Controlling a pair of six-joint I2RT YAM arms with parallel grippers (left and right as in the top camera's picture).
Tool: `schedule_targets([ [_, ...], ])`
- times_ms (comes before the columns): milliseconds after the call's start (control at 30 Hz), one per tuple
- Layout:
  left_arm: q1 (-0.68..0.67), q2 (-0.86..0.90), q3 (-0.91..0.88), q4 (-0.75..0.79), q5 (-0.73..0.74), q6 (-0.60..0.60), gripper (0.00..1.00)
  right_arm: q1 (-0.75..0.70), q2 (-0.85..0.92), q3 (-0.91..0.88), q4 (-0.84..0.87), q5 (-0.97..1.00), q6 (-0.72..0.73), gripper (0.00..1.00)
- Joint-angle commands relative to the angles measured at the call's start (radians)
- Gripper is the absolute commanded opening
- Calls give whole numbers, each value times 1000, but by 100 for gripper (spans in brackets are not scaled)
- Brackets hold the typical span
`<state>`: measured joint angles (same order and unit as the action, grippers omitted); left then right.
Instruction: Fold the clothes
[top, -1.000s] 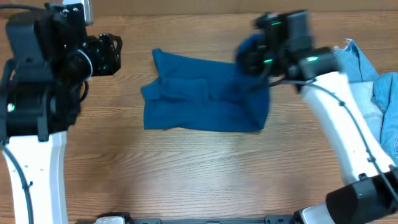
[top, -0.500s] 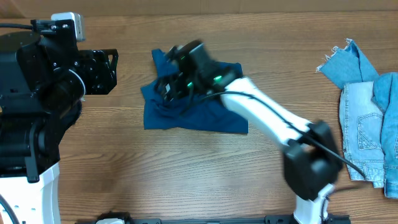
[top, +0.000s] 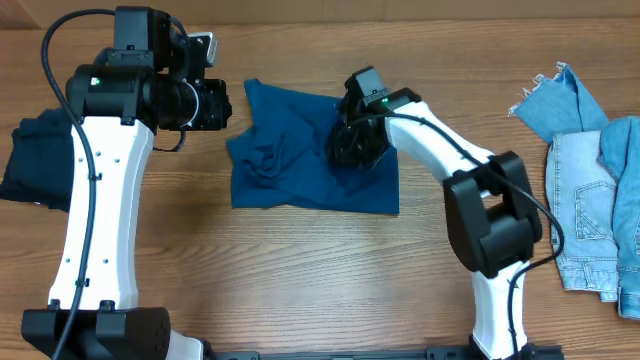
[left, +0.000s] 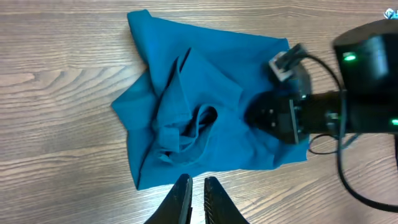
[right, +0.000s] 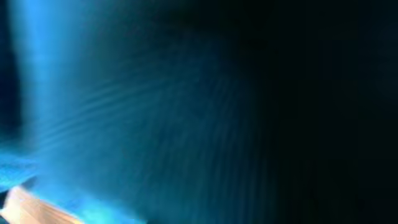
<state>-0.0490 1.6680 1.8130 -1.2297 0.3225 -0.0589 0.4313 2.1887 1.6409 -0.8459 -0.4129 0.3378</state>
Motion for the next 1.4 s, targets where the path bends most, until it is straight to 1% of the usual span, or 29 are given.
schedule_targets([
  [0,-4,-15,10,7,19,34,12,64,1,2,10,-172,-59,5],
  [33,-4,-15,10,8,19,34,12,101,-2,2,8,-260,-113,4],
  [100,-4,-15,10,12,18,34,12,159,-12,2,6,-333,-190,4],
  [167,-4,-15,10,12,18,37,12,231,-32,2,3,-344,-282,4],
  [200,-4,-15,10,12,18,37,12,255,-37,2,-3,-339,-298,4],
  [267,-4,-15,10,12,18,37,12,267,-43,2,-28,-326,-326,6],
  [333,-4,-15,10,13,18,38,12,261,-57,2,-43,-250,-346,6],
  [433,-4,-14,9,19,18,38,16,211,-170,2,-55,-217,-427,7],
  [467,-6,-12,8,19,18,38,18,189,-217,2,-56,-143,-406,7],
  [533,-21,-1,6,11,28,59,21,132,-311,2,-79,153,-202,7],
  [567,-44,14,3,7,34,91,21,97,-344,2,-92,227,-148,7],
  [600,-80,47,-6,8,33,133,20,52,-367,2,-92,199,-146,7],
  [667,-129,127,-10,19,3,165,15,11,-367,2,-93,93,-146,7],
  [733,-158,214,-10,60,-23,181,10,5,-348,2,-100,90,-122,7],
  [767,-169,263,-10,91,-21,190,6,5,-339,2,-104,102,-108,7],
  [800,-177,340,-10,132,-27,194,4,5,-326,2,-124,170,-37,7],
  [867,-177,428,-10,156,-24,195,4,5,-312,2,-156,232,12,7],
  [967,-175,541,-10,176,-16,265,4,5,-277,0,-203,237,35,7],
  [1000,-175,564,-10,213,-37,265,4,5,-256,0,-215,236,58,7],
  [1033,-172,576,-10,265,-126,211,4,5,-235,0,-223,227,69,7],
  [1067,-164,577,-9,313,-218,124,4,5,-217,0,-227,225,69,7],
  [1100,-150,573,-7,351,-273,61,4,5,-201,0,-229,225,71,7],
  [1167,-101,555,18,398,-310,-34,4,5,-168,0,-229,224,79,7],
  [1233,-48,542,49,402,-294,-106,4,5,-136,-1,-217,217,82,7],
  [1367,-3,542,64,372,-304,-106,4,5,-51,-2,-165,209,87,7],
])
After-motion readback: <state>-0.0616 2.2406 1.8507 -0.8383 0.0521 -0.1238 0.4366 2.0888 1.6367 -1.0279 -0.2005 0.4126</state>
